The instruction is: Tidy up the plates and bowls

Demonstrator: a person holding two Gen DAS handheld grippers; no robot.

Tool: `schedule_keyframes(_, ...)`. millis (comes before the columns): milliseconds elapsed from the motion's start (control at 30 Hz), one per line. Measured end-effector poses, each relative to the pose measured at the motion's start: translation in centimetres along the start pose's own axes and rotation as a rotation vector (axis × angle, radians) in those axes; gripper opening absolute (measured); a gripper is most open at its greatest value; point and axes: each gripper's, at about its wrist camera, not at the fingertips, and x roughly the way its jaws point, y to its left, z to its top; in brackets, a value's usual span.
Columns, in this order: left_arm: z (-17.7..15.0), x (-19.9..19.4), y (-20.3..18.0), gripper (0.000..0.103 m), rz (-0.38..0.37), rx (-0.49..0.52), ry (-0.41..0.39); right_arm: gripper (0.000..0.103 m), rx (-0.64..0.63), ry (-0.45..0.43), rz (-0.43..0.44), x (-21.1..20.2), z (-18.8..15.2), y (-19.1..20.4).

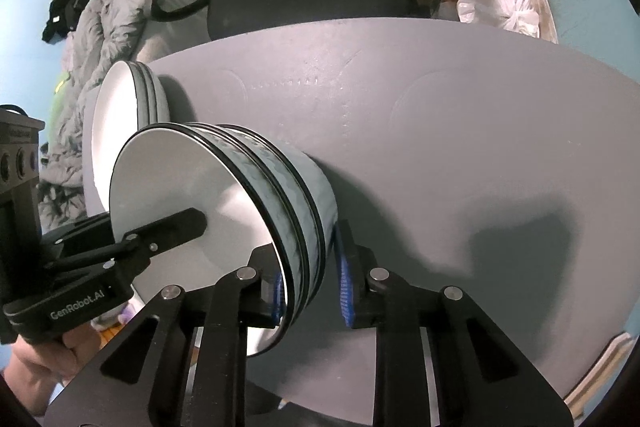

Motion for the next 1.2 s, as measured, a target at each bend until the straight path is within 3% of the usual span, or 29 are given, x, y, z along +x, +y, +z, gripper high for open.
schedule_keyframes(633,-2.1,-1.2,-0.2,0.023,0.036,-0.012,-0.008,0.018,0.002,0.007,-0.013,-0.6,-2.2,1.9)
schedule_keyframes(1200,-1.6,-6.5,2.4,0.023,0.014,-0.059,-0.113,0.018,-0.098,-0.033,-0.040,-2.6,-0.3,7.8)
